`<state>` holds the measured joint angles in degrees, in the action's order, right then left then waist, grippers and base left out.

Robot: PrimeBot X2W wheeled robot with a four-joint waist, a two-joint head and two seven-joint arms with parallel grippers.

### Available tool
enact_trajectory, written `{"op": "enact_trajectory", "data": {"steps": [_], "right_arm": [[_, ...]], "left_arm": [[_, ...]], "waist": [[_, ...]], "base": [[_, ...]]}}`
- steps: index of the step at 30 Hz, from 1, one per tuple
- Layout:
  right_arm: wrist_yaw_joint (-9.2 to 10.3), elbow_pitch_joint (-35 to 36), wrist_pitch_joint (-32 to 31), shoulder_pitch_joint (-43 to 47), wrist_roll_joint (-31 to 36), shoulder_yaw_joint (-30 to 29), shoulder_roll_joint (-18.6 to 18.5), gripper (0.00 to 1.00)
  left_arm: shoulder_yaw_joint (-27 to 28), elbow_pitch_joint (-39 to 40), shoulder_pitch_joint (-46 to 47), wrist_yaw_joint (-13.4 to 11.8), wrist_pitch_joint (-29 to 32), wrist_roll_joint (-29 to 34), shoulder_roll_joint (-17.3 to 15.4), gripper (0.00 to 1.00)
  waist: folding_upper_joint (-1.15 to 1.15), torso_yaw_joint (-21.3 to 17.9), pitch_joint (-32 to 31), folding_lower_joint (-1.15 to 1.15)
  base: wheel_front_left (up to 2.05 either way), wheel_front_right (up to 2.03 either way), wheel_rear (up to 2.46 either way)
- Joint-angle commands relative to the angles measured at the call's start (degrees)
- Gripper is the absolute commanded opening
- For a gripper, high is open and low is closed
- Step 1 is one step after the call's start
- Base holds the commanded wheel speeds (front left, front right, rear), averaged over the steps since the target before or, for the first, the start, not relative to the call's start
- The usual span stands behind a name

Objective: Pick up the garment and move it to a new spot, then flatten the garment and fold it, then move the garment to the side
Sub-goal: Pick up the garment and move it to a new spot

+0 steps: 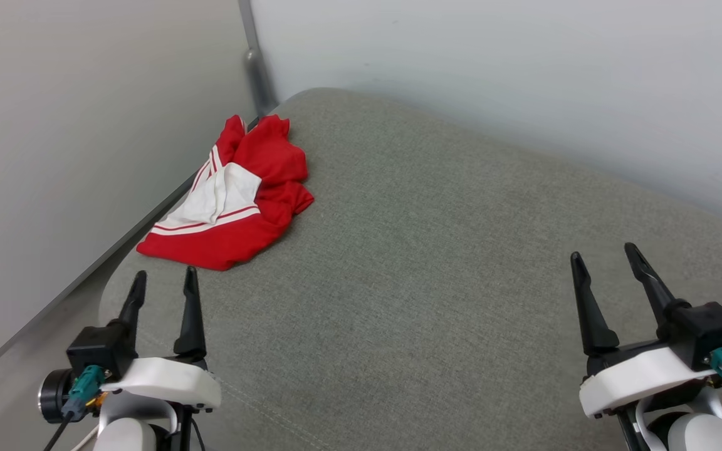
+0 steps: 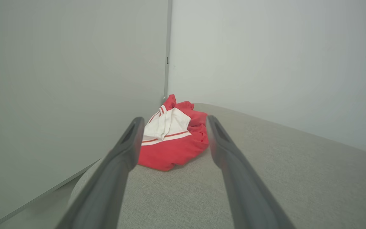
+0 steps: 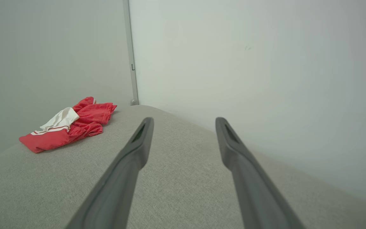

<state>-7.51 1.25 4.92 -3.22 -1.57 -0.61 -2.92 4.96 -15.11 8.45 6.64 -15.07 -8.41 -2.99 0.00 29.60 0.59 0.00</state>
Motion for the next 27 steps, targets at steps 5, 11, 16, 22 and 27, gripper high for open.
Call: {"op": "enact_trajectory", "data": {"steps": [5,11,16,22,27], "right_arm": [[0.04,-0.04,-0.38,-1.56,-0.49,1.24,0.05,1.0],[0.04,0.28,-0.47,-2.03,-0.56,1.19,0.05,1.0],[0.04,2.94,-2.26,-3.94,0.95,1.51,0.05,1.0],[0.04,5.63,-3.75,-7.11,3.1,1.23,0.03,1.0],[0.04,7.04,-4.26,-9.45,4.17,0.69,0.04,1.0]], "left_arm": [[1.43,0.84,0.16,0.17,-0.15,-0.14,0.06,1.0],[1.76,0.17,2.45,0.26,-0.15,-0.22,0.11,1.0],[1.31,-3.93,11.2,0.6,-0.15,-2.48,-0.15,1.0],[2.86,-10.53,23.58,0.68,3.0,-5.99,-2.65,1.0],[4.31,-17.48,33.23,-0.56,12.89,-7.93,-6.33,1.0]], "waist": [[0.0,0.83,1.13,0.0],[0.0,0.94,2.28,0.0],[0.0,-2.01,7.55,0.0],[0.0,-6.68,15.28,0.0],[0.0,-9.8,21.01,0.0]], "base": [[0.0,0.0,0.0],[0.0,0.0,0.0],[0.0,0.0,0.0],[0.0,0.0,0.0],[0.0,0.0,0.0]]}}
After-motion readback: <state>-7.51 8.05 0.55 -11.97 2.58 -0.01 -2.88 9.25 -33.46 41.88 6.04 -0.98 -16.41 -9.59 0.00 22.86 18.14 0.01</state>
